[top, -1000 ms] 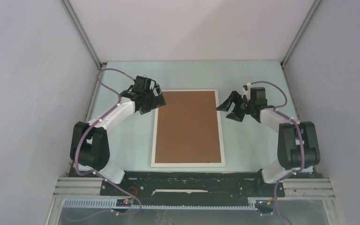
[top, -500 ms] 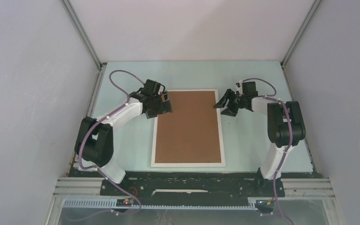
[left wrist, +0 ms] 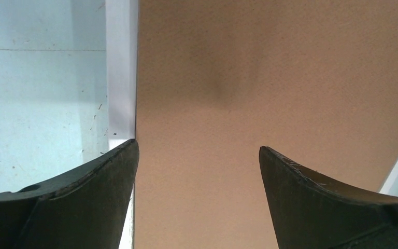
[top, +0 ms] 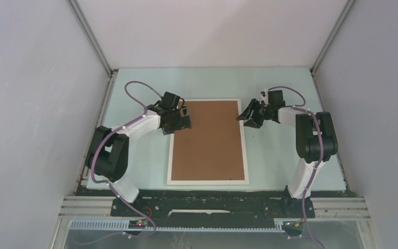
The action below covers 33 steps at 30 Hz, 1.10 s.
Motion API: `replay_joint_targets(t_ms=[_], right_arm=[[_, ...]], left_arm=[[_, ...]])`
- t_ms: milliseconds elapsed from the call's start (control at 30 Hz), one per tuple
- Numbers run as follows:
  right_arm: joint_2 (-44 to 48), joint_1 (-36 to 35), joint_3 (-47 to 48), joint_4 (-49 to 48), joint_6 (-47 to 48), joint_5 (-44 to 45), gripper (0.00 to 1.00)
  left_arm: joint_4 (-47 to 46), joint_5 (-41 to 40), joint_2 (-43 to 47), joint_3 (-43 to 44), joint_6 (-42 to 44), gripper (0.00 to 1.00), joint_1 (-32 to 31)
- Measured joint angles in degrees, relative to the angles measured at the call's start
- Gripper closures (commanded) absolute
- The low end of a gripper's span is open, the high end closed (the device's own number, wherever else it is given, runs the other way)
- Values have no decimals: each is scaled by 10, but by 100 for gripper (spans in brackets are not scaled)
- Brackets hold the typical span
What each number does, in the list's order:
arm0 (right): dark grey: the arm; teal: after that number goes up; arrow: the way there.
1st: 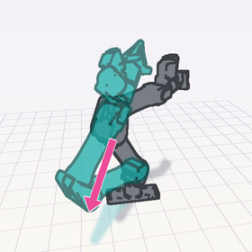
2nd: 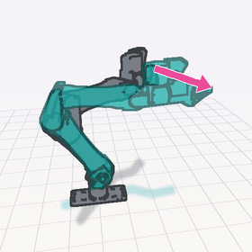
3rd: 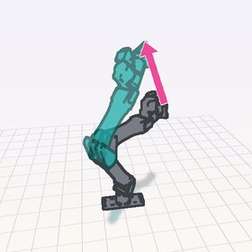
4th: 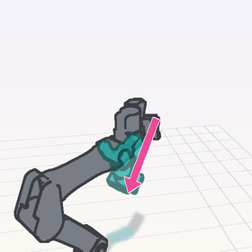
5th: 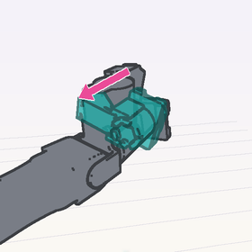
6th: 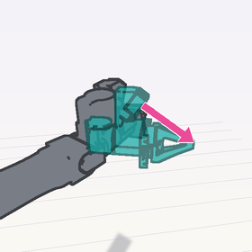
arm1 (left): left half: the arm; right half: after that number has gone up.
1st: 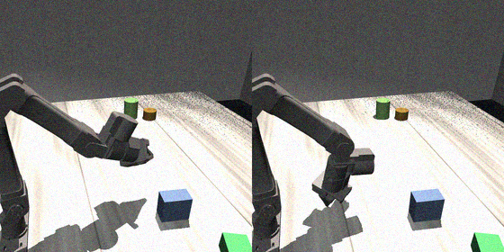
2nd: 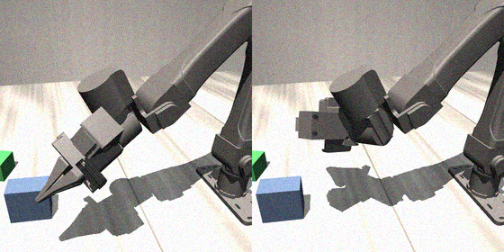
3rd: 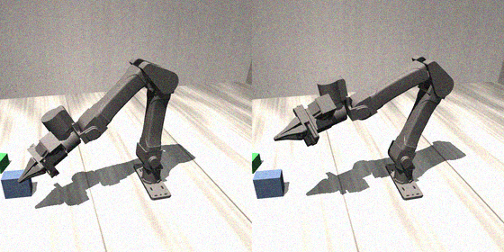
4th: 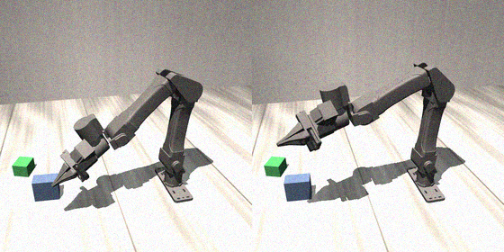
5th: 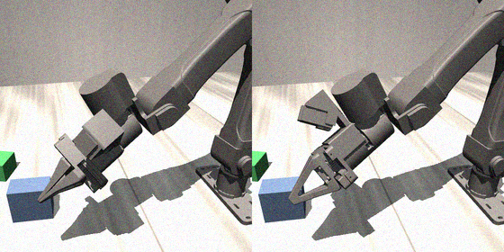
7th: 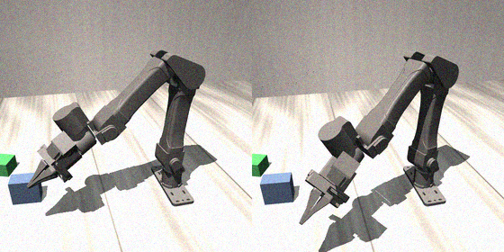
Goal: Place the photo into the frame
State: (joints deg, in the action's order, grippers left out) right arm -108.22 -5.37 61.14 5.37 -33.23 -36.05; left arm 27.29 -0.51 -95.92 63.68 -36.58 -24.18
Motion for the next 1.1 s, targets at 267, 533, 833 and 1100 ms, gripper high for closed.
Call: replay_joint_targets(t_ms=[267,533,833,1100], right_arm=[[-9,0,1,0,0,0,38],[-9,0,1,0,0,-1,38],[-9,0,1,-2,1,0,39],[-9,9,1,-16,1,13,40]], left_arm=[[1,-19,6,-11,0,5,-1],[-18,10,-11,-11,0,6,0],[-48,56,16,-37,-20,14,14],[-101,110,98,-90,-79,27,23]])
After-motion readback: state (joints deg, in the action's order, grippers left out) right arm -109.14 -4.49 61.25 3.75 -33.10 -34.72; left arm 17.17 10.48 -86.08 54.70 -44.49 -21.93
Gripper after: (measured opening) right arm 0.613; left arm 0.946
